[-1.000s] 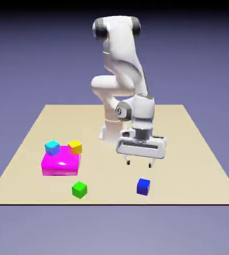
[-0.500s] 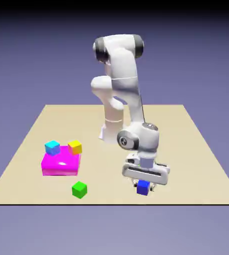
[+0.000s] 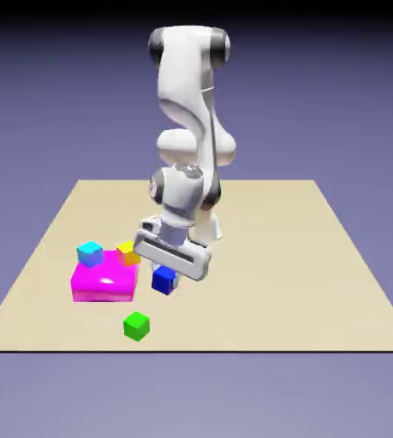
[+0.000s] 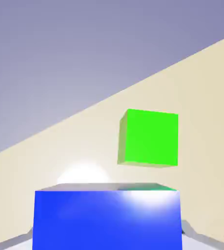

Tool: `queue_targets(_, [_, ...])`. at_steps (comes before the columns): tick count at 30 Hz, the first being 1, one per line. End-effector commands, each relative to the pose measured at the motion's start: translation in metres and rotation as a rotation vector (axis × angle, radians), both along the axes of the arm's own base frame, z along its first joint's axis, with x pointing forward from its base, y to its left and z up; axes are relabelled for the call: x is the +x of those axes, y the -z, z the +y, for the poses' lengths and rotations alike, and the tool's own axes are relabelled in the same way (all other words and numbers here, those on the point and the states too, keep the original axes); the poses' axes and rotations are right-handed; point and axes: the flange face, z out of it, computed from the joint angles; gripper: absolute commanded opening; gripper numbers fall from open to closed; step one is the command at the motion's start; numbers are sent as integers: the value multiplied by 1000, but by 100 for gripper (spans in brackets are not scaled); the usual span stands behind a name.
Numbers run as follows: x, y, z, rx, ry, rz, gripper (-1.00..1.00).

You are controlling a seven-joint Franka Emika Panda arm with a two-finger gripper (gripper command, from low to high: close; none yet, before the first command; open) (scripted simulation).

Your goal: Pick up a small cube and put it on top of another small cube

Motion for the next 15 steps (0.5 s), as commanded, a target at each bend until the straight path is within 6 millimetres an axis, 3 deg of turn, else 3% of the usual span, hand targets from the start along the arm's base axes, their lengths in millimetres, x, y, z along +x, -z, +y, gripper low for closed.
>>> queue_targets(1, [-7, -7, -14, -1, 6, 3, -100])
queue_targets(5, [-52, -31, -83, 19, 82, 4, -100])
queue_targets(9, [-107, -49, -136, 69, 147, -12, -100])
queue_targets(13, [-166, -59, -174, 142, 197, -53, -100])
queue_targets(15, [-164, -49, -175, 147, 194, -55, -100])
